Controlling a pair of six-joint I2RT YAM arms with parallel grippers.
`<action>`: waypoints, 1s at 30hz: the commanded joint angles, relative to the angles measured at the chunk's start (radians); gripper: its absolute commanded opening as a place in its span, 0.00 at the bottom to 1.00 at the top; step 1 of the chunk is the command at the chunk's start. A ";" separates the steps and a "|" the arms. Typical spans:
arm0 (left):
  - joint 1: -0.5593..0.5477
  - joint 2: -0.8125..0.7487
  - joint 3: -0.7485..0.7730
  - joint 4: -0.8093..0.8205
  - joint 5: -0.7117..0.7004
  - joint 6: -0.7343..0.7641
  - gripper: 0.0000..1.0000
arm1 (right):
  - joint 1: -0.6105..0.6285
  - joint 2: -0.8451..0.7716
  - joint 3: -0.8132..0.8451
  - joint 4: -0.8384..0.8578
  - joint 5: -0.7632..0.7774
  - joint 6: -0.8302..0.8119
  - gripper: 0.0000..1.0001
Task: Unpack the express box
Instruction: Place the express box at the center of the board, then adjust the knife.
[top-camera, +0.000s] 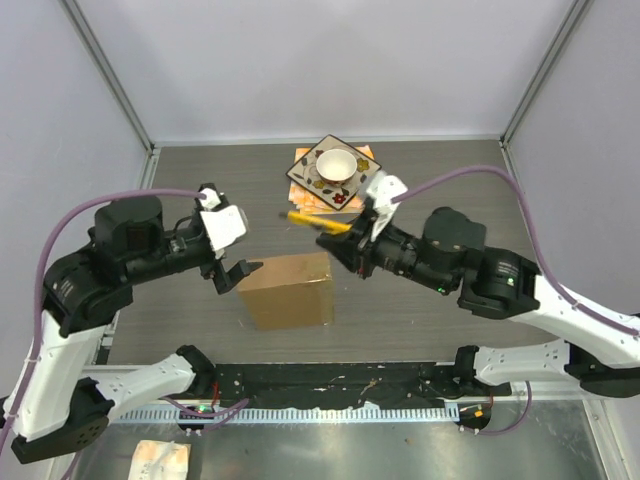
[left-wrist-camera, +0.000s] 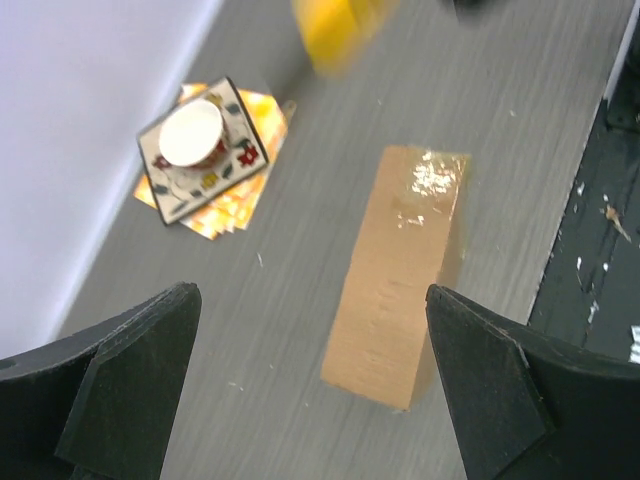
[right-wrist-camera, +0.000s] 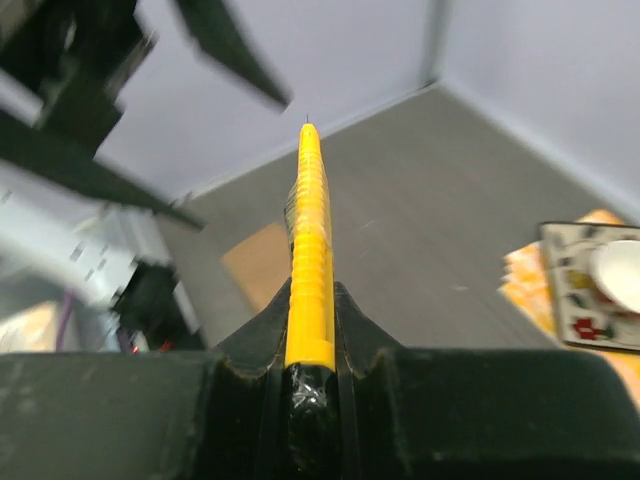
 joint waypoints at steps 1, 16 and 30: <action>0.002 -0.025 0.046 0.141 0.042 -0.034 1.00 | -0.018 0.081 0.052 -0.205 -0.462 0.053 0.01; 0.002 0.168 0.218 -0.310 0.521 0.028 1.00 | -0.018 0.114 0.140 -0.351 -0.529 0.017 0.01; 0.000 0.203 0.176 -0.352 0.553 0.044 0.52 | -0.018 0.126 0.198 -0.377 -0.437 -0.039 0.01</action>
